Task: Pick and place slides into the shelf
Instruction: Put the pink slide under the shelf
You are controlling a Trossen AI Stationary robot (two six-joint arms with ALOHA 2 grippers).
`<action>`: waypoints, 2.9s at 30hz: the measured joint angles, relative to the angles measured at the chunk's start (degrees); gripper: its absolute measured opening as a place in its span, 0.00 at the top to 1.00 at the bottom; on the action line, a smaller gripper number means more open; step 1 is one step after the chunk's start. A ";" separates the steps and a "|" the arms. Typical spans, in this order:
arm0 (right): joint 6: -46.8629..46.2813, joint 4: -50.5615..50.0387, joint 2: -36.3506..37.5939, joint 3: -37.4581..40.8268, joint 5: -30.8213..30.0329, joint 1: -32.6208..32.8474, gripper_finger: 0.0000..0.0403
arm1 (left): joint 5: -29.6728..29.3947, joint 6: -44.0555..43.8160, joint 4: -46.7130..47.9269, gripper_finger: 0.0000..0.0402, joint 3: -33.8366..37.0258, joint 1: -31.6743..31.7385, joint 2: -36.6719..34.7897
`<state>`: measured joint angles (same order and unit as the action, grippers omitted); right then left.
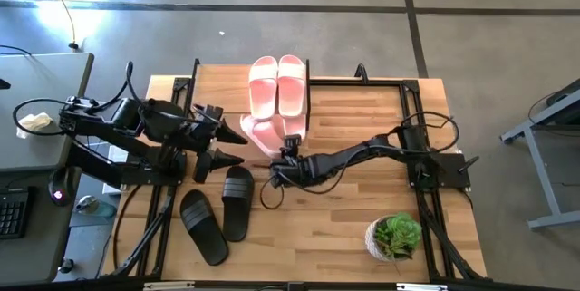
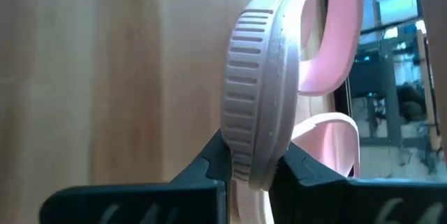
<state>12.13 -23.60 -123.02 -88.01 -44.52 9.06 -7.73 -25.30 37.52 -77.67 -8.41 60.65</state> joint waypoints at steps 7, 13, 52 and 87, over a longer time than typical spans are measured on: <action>-1.57 0.71 0.02 0.00 7.40 -3.17 0.92 | -1.83 -0.74 0.22 0.34 0.02 -1.13 0.72; -5.09 0.33 0.02 -0.02 17.13 -4.20 0.86 | -2.21 -8.10 15.60 0.34 -0.02 -1.68 2.00; -9.70 1.60 0.04 -0.02 34.04 -4.17 0.68 | -28.50 -65.02 2.51 0.34 39.06 -9.45 14.62; -12.65 0.75 1.39 0.02 40.80 -4.15 0.68 | -17.52 -52.94 -24.83 0.75 46.56 8.03 14.86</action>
<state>-0.51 -22.85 -121.64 -87.99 -3.72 4.91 -25.26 -78.24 12.69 -31.11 -0.38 75.50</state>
